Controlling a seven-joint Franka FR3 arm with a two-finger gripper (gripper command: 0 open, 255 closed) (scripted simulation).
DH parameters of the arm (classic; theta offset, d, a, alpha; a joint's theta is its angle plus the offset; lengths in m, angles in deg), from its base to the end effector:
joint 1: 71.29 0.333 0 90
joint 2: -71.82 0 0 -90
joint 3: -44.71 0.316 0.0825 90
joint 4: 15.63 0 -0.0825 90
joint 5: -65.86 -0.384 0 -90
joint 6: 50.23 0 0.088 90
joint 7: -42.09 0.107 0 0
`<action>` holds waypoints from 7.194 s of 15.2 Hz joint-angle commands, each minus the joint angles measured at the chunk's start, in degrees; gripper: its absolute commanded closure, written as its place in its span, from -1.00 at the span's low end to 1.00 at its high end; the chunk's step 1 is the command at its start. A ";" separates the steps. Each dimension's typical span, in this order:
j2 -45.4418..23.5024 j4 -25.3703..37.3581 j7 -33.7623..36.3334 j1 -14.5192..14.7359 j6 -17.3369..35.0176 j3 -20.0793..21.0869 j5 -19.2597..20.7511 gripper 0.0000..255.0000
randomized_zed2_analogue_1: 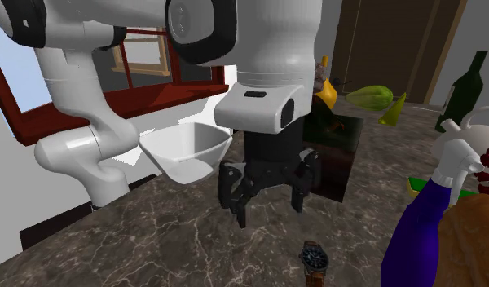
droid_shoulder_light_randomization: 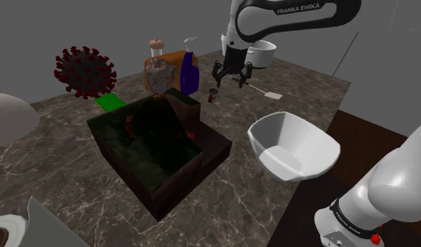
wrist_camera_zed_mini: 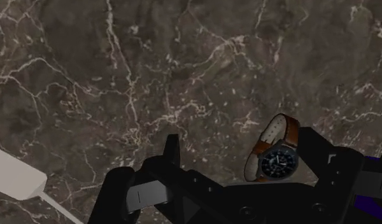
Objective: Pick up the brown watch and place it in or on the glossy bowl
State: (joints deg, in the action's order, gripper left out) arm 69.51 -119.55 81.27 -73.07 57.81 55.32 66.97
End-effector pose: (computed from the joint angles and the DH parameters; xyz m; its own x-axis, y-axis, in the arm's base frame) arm 0.5717 0.0859 0.5135 0.8651 -0.5005 0.0321 -0.5004 -0.8657 -0.0117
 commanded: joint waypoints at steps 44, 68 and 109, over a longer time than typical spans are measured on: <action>-15.22 20.46 8.96 1.77 -6.82 0.05 1.64 1.00; -17.50 41.33 9.41 3.01 -25.42 0.37 2.14 1.00; 53.34 -35.47 16.37 9.84 -18.04 4.90 -13.53 1.00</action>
State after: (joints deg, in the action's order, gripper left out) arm 122.63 -154.05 97.61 -63.32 38.99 60.01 53.63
